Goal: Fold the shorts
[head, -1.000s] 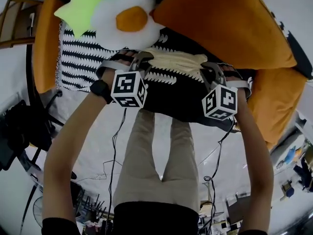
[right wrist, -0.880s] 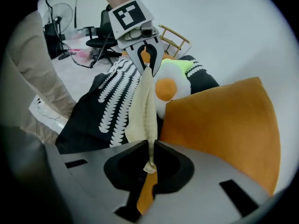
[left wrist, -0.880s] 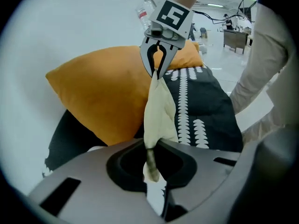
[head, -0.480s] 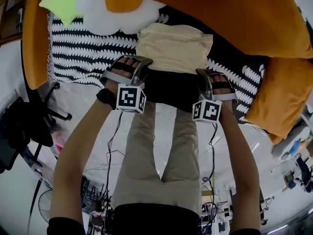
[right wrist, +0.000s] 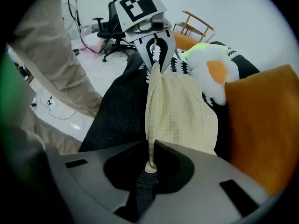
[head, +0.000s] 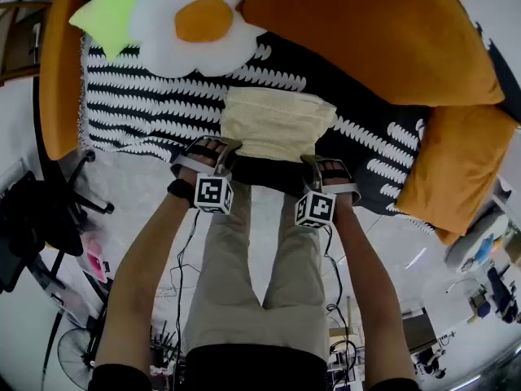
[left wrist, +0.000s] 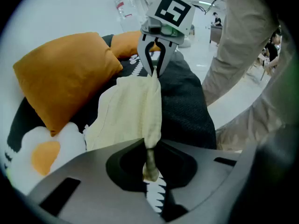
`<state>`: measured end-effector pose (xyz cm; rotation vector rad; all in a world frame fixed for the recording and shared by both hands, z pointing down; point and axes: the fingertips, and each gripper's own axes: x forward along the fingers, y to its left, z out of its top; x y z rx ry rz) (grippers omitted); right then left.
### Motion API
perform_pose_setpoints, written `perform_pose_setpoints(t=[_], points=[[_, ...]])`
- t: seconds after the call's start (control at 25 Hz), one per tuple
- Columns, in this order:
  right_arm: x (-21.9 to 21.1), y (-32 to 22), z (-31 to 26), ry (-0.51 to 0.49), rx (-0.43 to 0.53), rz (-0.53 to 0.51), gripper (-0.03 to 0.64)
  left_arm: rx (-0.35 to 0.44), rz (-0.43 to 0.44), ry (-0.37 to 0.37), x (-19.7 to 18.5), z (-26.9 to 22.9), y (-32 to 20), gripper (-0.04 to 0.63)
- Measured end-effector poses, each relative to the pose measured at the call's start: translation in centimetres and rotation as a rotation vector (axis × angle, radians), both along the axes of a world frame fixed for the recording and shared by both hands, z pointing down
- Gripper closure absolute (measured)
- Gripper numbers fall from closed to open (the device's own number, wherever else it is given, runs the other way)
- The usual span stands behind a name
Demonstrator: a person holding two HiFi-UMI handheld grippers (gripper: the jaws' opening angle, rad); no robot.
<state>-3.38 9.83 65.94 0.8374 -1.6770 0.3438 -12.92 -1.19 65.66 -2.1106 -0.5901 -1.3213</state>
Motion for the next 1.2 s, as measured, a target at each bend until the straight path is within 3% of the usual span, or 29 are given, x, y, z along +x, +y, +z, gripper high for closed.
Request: perform_pose_setpoints(t=[0.08, 0.16, 0.2, 0.32, 0.4, 0.44, 0.52, 0.6, 0.76, 0.88, 1.0, 1.2], points=[[-1.0, 0.8, 0.5, -0.142, -0.048, 0.061, 0.555, -0.099, -0.024, -0.014, -1.1, 0.2, 0.6, 0.514], [-1.5, 2.5, 0.2, -0.285, -0.146, 0.102, 0.357, -0.195, -0.014, -0.053, -2.8, 0.0, 1.3, 0.419], [-1.3, 3.3, -0.3, -0.324, -0.177, 0.103, 0.333, -0.225, 0.002, -0.071, -3.9, -0.4, 1.4, 0.416], [1.2, 3.8, -2.7, -0.335, -0.154, 0.100, 0.329, -0.200, 0.027, -0.062, -6.2, -2.8, -1.3, 0.405], [3.7, 2.1, -3.5, -0.322, -0.093, 0.144, 0.244, -0.155, 0.017, -0.025, -5.0, -4.3, -3.8, 0.399], [4.6, 0.8, -3.5, -0.316, -0.066, 0.172, 0.193, -0.147, 0.016, -0.023, -3.6, -4.5, -4.4, 0.372], [5.2, -1.6, -2.5, -0.306, -0.043, 0.191, 0.086, -0.153, 0.029, -0.073, -0.6, -3.4, -4.4, 0.231], [4.4, -3.4, -0.5, -0.286, -0.068, 0.147, 0.019, -0.152, 0.053, -0.133, 1.9, -1.1, -3.9, 0.195], [3.8, -5.3, 4.4, -0.226, -0.160, 0.032, 0.018, -0.124, 0.069, -0.210, 3.8, 4.5, -4.3, 0.167], [3.3, -5.4, 7.1, -0.231, -0.191, -0.022, 0.017, -0.173, 0.064, -0.193, 2.8, 7.0, -4.2, 0.163], [4.2, -5.8, 7.7, -0.272, -0.139, -0.010, 0.015, -0.199, 0.046, -0.137, 3.8, 6.6, -4.6, 0.160], [3.9, -5.8, 6.6, -0.265, -0.147, 0.025, 0.017, -0.202, -0.002, -0.186, 3.6, 5.4, -4.8, 0.161]])
